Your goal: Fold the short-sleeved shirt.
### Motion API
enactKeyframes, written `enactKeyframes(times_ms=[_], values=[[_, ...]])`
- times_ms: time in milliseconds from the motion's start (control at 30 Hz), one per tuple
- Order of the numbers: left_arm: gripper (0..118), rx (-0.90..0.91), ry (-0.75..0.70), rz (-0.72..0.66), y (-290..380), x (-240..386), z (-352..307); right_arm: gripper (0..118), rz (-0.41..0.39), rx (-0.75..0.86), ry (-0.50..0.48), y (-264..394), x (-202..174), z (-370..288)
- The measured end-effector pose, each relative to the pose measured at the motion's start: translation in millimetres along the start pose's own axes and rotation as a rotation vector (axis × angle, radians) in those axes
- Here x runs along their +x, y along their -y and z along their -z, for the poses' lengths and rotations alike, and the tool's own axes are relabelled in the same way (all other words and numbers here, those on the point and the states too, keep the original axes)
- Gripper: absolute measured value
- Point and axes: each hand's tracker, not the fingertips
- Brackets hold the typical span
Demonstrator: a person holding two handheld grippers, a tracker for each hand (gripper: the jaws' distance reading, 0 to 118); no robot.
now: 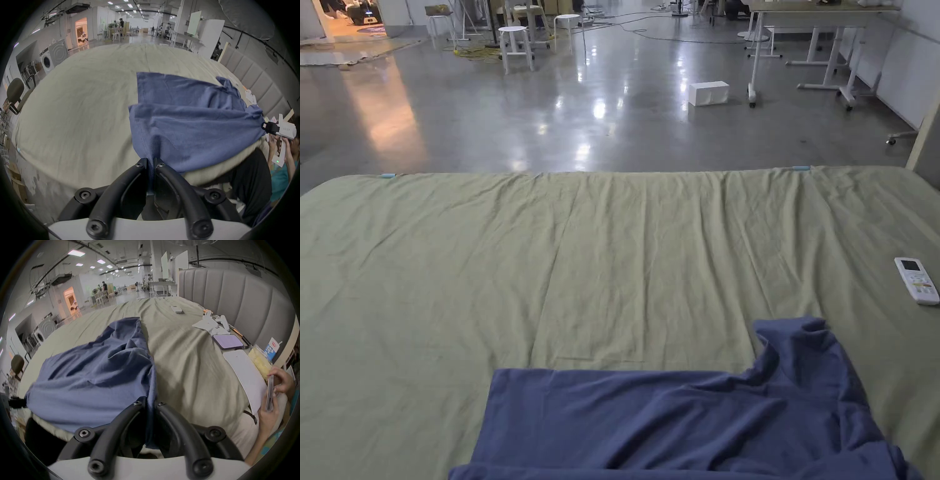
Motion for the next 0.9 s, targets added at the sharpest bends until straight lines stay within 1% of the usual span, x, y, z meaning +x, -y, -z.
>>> enactKeyframes(times_ms=[33,67,133,167,200,233,267,300,333,400,433,500,533,600,667,733,767,800,833,867,900], values=[[8,-0.022,0.008,0.037,5,2,2,8,-0.045,-0.015,0.015,4,-2,2],[8,-0.031,0.007,0.059,8,3,6,8,-0.078,0.002,0.014,7,-5,5],[8,0.016,0.004,0.064,10,5,12,8,-0.099,0.013,0.026,6,-10,9],[9,0.021,0.002,0.058,9,5,13,11,-0.108,0.014,0.038,5,-12,10],[14,0.027,-0.001,0.046,7,4,12,23,-0.116,0.009,0.058,4,-13,12],[34,0.049,0.0,0.032,6,4,10,47,-0.113,0.006,0.054,3,-13,9],[54,0.095,0.014,0.032,5,4,3,54,-0.102,0.019,0.028,2,-11,2],[67,0.137,0.027,0.053,5,5,-5,53,-0.085,0.046,-0.007,1,-11,-5],[69,0.192,0.031,0.085,4,9,-18,53,-0.087,0.068,-0.027,1,-9,-15],[69,0.287,0.006,0.134,3,16,-42,53,-0.122,0.171,-0.035,0,-13,-40],[69,0.343,-0.019,0.147,3,23,-56,53,-0.156,0.235,-0.029,0,-17,-55],[69,0.472,-0.103,0.22,7,44,-86,54,-0.214,0.34,-0.023,-1,-26,-87],[69,0.542,-0.159,0.279,11,55,-99,57,-0.22,0.376,-0.027,-2,-30,-100],[69,0.639,-0.243,0.34,20,77,-122,64,-0.206,0.418,-0.064,-2,-38,-121],[69,0.713,-0.3,0.342,30,101,-140,64,-0.184,0.46,-0.099,2,-48,-140],[68,0.766,-0.272,0.346,38,115,-152,62,-0.168,0.489,-0.143,6,-56,-153],[66,0.807,-0.247,0.346,43,119,-153,56,-0.163,0.504,-0.165,8,-60,-158],[60,0.832,-0.209,0.349,46,120,-156,48,-0.16,0.515,-0.193,10,-63,-162],[45,0.832,-0.15,0.365,48,122,-157,35,-0.161,0.533,-0.218,11,-67,-165],[26,0.805,-0.143,0.367,47,125,-158,25,-0.167,0.53,-0.226,12,-70,-167],[14,0.791,-0.162,0.36,47,128,-158,20,-0.171,0.537,-0.226,13,-74,-169]])
